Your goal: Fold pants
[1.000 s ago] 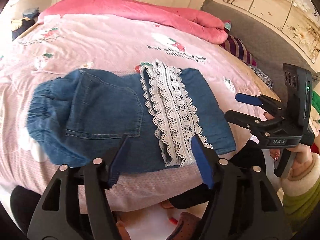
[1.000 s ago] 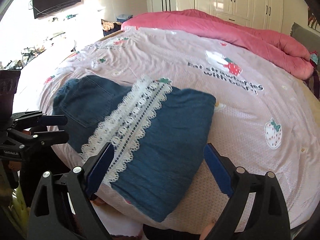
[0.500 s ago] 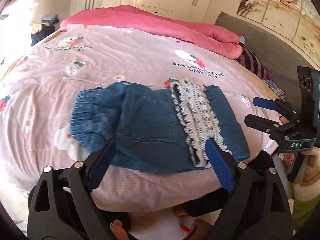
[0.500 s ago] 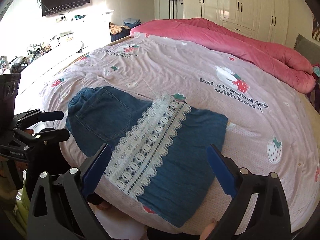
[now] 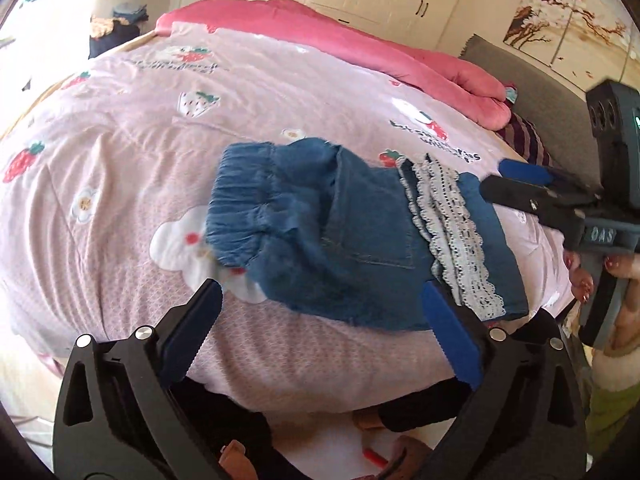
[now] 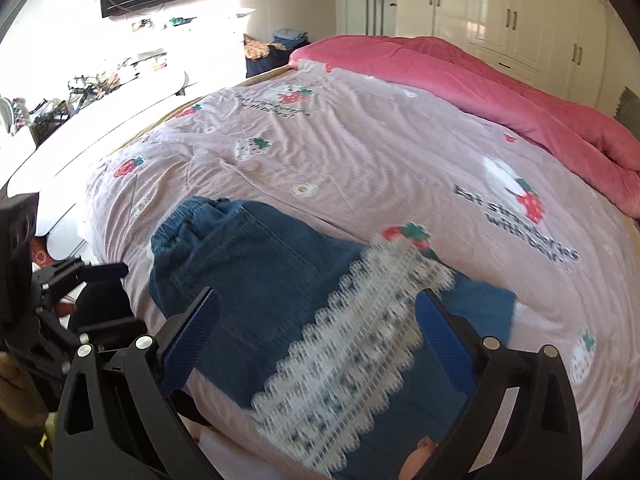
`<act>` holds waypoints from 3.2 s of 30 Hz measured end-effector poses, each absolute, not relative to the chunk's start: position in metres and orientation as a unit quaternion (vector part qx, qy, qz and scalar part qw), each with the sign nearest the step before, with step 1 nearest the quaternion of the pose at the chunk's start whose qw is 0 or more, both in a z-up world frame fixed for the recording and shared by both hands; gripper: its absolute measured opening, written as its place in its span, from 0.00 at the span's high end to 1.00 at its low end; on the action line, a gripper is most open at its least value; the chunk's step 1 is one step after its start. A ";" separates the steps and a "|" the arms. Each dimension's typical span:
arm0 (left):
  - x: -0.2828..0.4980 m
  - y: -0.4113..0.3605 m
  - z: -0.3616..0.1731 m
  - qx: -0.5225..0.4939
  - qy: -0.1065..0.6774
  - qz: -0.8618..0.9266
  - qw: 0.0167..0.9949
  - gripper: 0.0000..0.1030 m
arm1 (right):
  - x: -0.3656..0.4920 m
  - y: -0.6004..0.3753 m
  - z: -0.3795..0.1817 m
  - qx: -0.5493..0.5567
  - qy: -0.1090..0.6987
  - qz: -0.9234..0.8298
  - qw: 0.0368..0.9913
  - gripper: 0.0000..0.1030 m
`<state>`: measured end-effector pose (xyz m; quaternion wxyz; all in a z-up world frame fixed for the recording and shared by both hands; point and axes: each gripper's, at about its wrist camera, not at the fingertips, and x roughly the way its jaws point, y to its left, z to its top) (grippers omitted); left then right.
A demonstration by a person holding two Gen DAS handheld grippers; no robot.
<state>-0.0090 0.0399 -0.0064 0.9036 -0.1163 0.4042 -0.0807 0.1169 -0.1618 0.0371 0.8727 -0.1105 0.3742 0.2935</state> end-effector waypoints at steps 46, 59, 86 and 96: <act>0.047 0.053 -0.023 -0.217 0.394 -0.134 0.883 0.83 | 0.211 -0.073 0.032 -0.086 0.452 0.519 0.720 0.67; 0.058 -0.033 0.017 -0.137 0.387 -0.186 0.893 0.83 | 0.206 -0.176 0.054 -0.049 0.409 0.496 0.764 0.67; 0.070 -0.151 -0.006 -0.035 0.424 -0.230 0.875 0.70 | 0.184 -0.318 0.004 0.048 0.421 0.428 0.798 0.54; 0.051 -0.182 -0.018 -0.032 0.424 -0.279 0.861 0.37 | 0.162 -0.356 -0.003 0.093 0.416 0.394 0.814 0.48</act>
